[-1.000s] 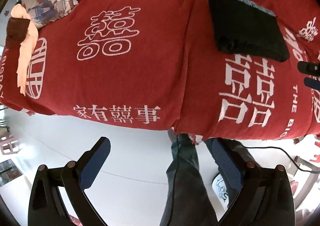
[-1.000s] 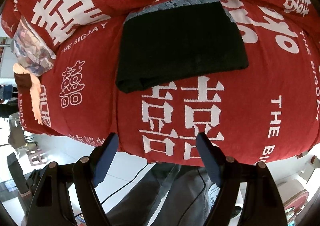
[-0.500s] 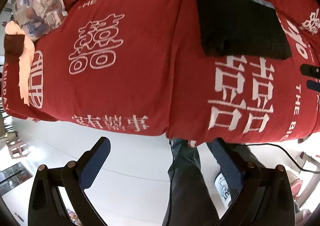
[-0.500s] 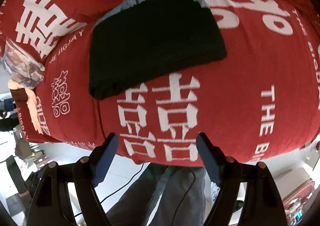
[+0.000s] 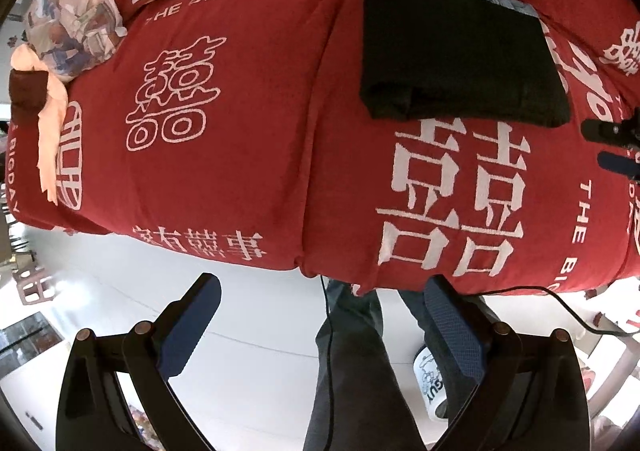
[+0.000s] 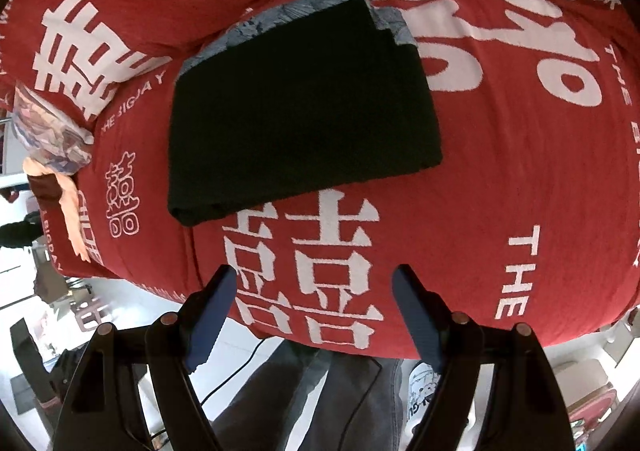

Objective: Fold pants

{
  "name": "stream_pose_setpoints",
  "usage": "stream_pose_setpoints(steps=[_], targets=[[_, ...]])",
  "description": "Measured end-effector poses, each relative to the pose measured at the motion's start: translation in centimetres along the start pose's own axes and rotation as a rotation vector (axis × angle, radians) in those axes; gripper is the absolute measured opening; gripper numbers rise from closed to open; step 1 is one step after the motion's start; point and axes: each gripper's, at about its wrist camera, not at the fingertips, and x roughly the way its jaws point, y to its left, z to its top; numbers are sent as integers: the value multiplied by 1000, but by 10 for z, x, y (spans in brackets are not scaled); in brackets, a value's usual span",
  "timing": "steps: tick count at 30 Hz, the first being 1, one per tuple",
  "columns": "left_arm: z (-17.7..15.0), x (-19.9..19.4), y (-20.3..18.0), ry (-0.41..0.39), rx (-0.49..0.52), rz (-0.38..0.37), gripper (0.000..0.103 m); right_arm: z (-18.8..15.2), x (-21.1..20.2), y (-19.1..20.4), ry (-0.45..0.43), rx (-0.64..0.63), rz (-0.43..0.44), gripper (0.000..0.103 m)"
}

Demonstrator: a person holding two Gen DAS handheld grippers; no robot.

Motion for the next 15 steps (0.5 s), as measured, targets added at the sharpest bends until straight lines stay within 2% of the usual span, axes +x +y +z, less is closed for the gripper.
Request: stream_pose_setpoints(steps=[9,13,15], targets=[[5,-3,-15,16,8,9,102,5,0,-23,7,38,27,82],[7,0,-20,30,16,55,102,10,1,-31,15,49,33,82],[7,1,-20,39,12,53,102,11,4,-37,29,65,45,82]])
